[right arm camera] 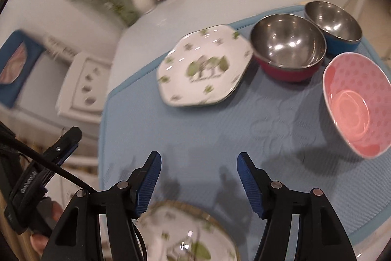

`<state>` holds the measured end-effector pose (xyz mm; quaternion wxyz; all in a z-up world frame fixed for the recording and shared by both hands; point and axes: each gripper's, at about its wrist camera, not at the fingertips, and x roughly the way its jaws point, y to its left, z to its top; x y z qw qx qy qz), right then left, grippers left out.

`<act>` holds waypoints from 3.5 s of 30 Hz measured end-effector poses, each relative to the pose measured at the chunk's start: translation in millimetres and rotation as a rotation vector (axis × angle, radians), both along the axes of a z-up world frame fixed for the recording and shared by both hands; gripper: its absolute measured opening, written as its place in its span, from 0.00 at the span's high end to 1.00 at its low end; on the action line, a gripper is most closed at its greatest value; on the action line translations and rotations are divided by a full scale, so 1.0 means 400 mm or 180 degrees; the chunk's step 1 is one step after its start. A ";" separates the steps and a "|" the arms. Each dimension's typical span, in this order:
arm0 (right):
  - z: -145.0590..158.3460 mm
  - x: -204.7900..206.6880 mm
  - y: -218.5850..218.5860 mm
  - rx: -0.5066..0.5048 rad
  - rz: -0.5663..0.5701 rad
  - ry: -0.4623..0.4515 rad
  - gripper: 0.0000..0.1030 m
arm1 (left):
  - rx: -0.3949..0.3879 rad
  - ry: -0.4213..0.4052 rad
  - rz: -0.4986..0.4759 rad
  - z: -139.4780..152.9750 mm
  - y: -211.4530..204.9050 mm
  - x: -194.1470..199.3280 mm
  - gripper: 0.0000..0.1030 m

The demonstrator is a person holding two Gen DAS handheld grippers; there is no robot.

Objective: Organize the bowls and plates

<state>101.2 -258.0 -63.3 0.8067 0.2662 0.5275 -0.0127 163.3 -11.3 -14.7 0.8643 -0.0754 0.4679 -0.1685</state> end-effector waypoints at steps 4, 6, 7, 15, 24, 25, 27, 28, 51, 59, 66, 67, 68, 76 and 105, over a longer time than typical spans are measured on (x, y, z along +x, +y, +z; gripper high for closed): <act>-0.054 0.067 -0.027 -0.0071 -0.0155 0.0083 0.39 | -0.0076 0.0192 -0.0084 -0.060 -0.038 0.095 0.31; -0.086 0.101 -0.042 -0.0073 -0.0227 0.0161 0.39 | -0.0117 0.0324 -0.0143 -0.100 -0.063 0.145 0.31; -0.100 0.114 -0.049 -0.0062 -0.0264 0.0194 0.39 | -0.0133 0.0389 -0.0175 -0.122 -0.077 0.168 0.31; -0.182 0.201 -0.077 -0.0123 -0.0342 0.0308 0.40 | 0.0003 0.0548 -0.0359 -0.232 -0.170 0.303 0.33; -0.211 0.254 -0.070 -0.0238 -0.0221 0.0204 0.54 | 0.0031 0.0578 -0.0480 -0.302 -0.224 0.383 0.46; -0.214 0.260 -0.068 -0.0265 -0.0193 0.0189 0.57 | 0.0034 0.0562 -0.0494 -0.302 -0.226 0.388 0.48; -0.220 0.269 -0.062 -0.0324 -0.0139 0.0168 0.62 | 0.0043 0.0541 -0.0549 -0.304 -0.236 0.396 0.60; -0.221 0.276 -0.058 -0.0363 -0.0121 0.0153 0.66 | 0.0056 0.0527 -0.0565 -0.305 -0.240 0.395 0.63; -0.198 0.197 0.169 -0.0510 0.1339 0.0020 0.69 | 0.0090 0.0634 -0.0056 -0.297 0.041 0.200 0.75; -0.257 0.270 0.066 0.0129 0.1039 0.0225 0.68 | 0.0192 0.0567 -0.0171 -0.311 -0.016 0.247 0.64; -0.210 0.268 0.114 -0.0301 0.1290 -0.0023 0.66 | 0.0353 0.0430 -0.0176 -0.282 -0.051 0.242 0.62; -0.198 0.263 0.113 -0.0333 0.1284 -0.0076 0.66 | 0.0297 0.0371 -0.0169 -0.265 -0.048 0.229 0.62; -0.181 0.255 0.113 -0.0363 0.1274 -0.0112 0.66 | 0.0290 0.0325 -0.0163 -0.251 -0.049 0.219 0.62; -0.071 0.185 0.094 -0.0475 0.1318 -0.0469 0.66 | 0.0202 -0.0110 -0.0270 -0.113 -0.047 0.116 0.62; 0.184 -0.440 0.045 -0.0496 0.1316 -0.1141 0.67 | 0.0110 -0.0778 -0.0292 0.164 -0.121 -0.448 0.62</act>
